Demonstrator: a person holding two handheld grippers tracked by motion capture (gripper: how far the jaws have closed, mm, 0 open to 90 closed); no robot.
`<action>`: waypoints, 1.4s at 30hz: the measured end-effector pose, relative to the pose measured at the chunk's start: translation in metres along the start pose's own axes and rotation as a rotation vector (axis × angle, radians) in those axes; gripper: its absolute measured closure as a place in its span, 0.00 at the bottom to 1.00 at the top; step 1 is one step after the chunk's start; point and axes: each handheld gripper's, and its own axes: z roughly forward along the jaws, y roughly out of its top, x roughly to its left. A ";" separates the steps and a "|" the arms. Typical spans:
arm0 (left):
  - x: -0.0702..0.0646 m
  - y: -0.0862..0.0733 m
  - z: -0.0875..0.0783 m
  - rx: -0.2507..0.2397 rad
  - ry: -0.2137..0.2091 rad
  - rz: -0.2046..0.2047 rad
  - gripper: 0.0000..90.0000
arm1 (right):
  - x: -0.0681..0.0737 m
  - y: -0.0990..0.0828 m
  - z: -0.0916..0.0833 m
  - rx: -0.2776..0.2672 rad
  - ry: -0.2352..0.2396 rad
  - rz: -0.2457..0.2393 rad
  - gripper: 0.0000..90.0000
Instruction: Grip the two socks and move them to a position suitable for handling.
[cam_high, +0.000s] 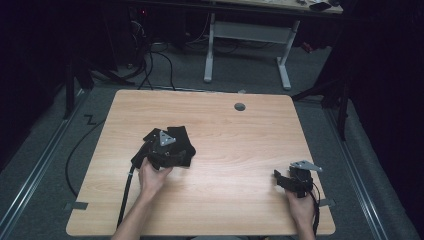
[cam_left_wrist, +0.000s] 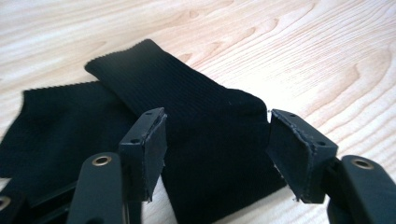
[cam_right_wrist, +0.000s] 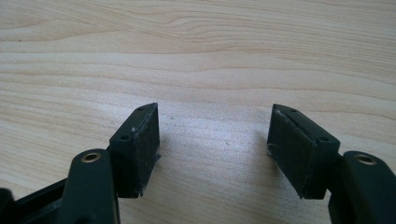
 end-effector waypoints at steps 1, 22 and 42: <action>0.000 -0.001 0.003 0.010 0.000 0.000 0.42 | 0.000 0.000 0.000 0.000 0.000 0.000 0.38; -0.006 -0.002 0.028 0.105 0.043 0.036 0.78 | 0.000 0.000 0.000 0.000 0.000 0.000 0.38; -0.015 0.020 -0.014 -0.069 -0.012 0.048 0.94 | 0.000 0.000 0.000 0.000 0.001 -0.001 0.38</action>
